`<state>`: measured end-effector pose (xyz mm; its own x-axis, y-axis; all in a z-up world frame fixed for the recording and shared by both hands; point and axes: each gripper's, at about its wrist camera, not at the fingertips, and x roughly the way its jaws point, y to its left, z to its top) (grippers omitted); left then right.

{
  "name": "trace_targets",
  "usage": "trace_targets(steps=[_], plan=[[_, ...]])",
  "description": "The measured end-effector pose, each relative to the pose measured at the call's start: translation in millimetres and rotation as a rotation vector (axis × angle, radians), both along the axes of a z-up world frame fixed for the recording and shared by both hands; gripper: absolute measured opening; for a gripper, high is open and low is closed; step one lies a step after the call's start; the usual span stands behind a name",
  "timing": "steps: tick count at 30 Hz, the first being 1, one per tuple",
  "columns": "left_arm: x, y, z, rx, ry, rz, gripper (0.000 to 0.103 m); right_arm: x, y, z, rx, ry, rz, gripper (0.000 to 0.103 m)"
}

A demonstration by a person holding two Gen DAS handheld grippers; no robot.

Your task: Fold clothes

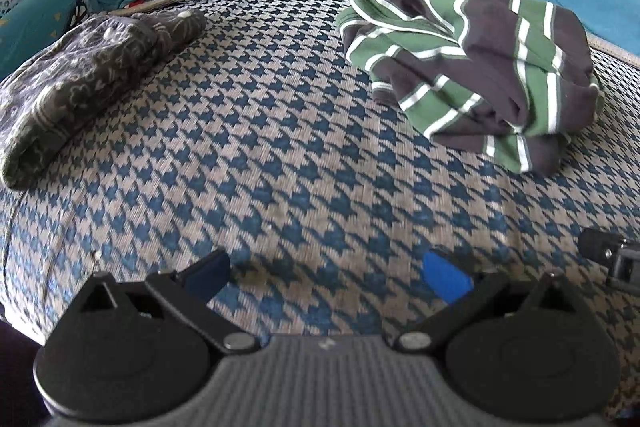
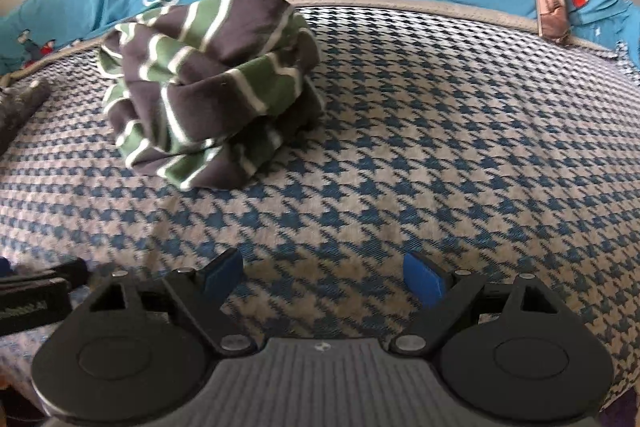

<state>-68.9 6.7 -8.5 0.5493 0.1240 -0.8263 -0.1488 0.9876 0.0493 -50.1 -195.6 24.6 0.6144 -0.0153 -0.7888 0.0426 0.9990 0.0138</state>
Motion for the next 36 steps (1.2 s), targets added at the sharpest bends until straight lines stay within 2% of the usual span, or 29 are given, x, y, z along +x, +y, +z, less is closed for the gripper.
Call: trace_targets(steps=[6, 12, 18, 36], plan=[[-11, -6, 7, 0.006, 0.006, -0.004, 0.103, -11, -1, 10, 0.071, -0.011, 0.027, 0.086], [-23, -14, 20, 0.014, -0.011, -0.011, 0.103, -26, 3, 20, 0.072, -0.058, 0.058, 0.086], [-34, -15, 32, -0.015, -0.023, 0.013, 0.103, -36, 3, 24, 0.078, -0.065, 0.068, 0.086], [-65, -37, 75, -0.011, -0.091, -0.006, 0.103, -53, -14, 36, 0.146, -0.06, 0.005, 0.086]])
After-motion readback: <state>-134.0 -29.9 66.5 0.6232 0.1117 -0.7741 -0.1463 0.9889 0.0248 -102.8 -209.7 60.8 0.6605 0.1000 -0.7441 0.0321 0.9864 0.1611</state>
